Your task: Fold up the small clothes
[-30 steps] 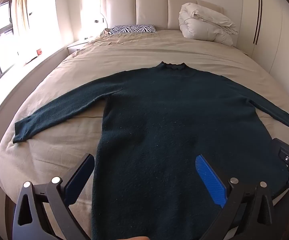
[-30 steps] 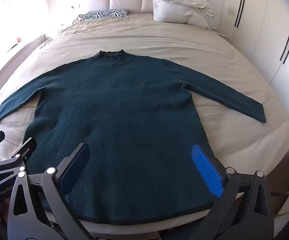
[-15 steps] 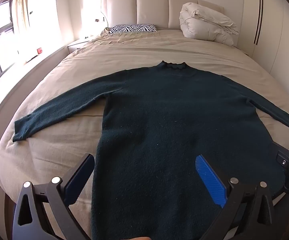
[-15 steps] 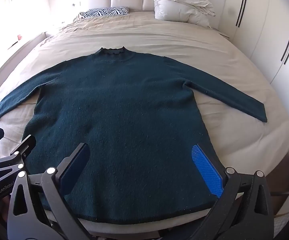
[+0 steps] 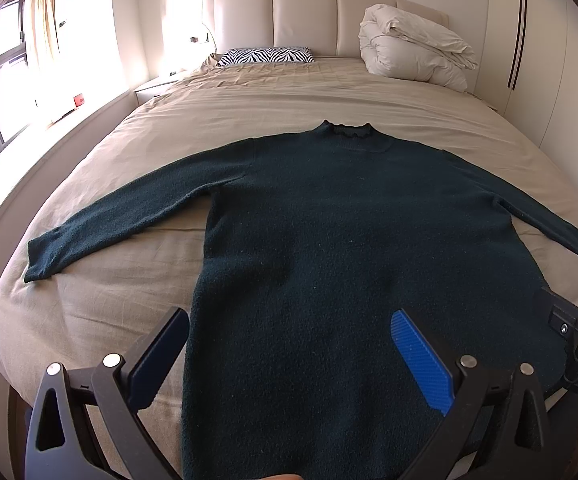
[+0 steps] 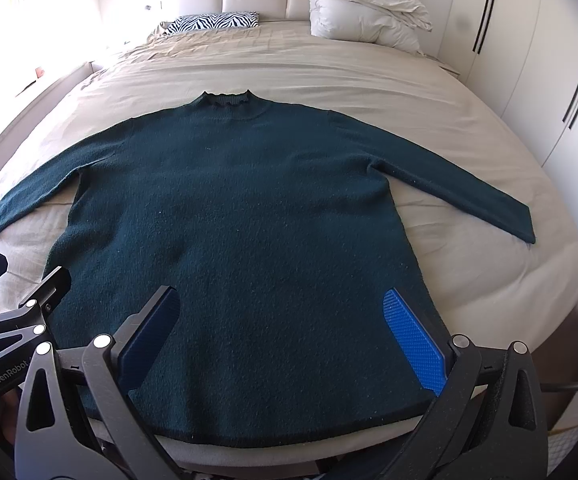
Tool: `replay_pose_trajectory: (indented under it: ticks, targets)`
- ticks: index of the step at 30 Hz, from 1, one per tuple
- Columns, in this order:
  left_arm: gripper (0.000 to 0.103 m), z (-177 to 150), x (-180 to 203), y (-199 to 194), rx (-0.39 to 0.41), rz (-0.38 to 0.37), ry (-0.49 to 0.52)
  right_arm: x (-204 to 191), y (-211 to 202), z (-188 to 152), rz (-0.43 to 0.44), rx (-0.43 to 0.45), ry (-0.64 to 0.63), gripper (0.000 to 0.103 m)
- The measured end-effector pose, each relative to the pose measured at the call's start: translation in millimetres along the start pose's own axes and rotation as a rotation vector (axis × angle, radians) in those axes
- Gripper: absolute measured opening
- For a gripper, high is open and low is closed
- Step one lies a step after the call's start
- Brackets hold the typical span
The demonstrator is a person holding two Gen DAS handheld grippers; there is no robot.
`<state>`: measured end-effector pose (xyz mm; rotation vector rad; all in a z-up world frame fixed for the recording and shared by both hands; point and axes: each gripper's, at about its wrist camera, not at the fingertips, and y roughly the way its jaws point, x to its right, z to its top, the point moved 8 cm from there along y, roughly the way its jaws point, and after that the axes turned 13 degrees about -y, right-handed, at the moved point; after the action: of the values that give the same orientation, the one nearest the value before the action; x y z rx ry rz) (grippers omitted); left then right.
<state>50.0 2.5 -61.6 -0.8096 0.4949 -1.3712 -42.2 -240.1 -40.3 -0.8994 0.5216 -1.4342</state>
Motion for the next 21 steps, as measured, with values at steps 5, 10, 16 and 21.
replay_pose_trajectory:
  ticks: [5, 10, 16, 21]
  targets:
    - [0.103, 0.0, 0.1, 0.1, 0.0, 0.0, 0.0, 0.2, 0.2, -0.2, 0.0, -0.001, -0.001, 0.103]
    - [0.103, 0.1, 0.3, 0.3, -0.001, 0.0, -0.001, -0.6, 2.1, -1.3, 0.0, -0.004, -0.002, 0.103]
    - [0.103, 0.1, 0.4, 0.3, -0.001, 0.0, -0.001, -0.3, 2.9, -2.0, 0.001, -0.006, -0.001, 0.103]
    - [0.103, -0.1, 0.2, 0.2, -0.002, 0.0, -0.002, -0.5, 3.4, -2.7, 0.0, -0.007, -0.002, 0.103]
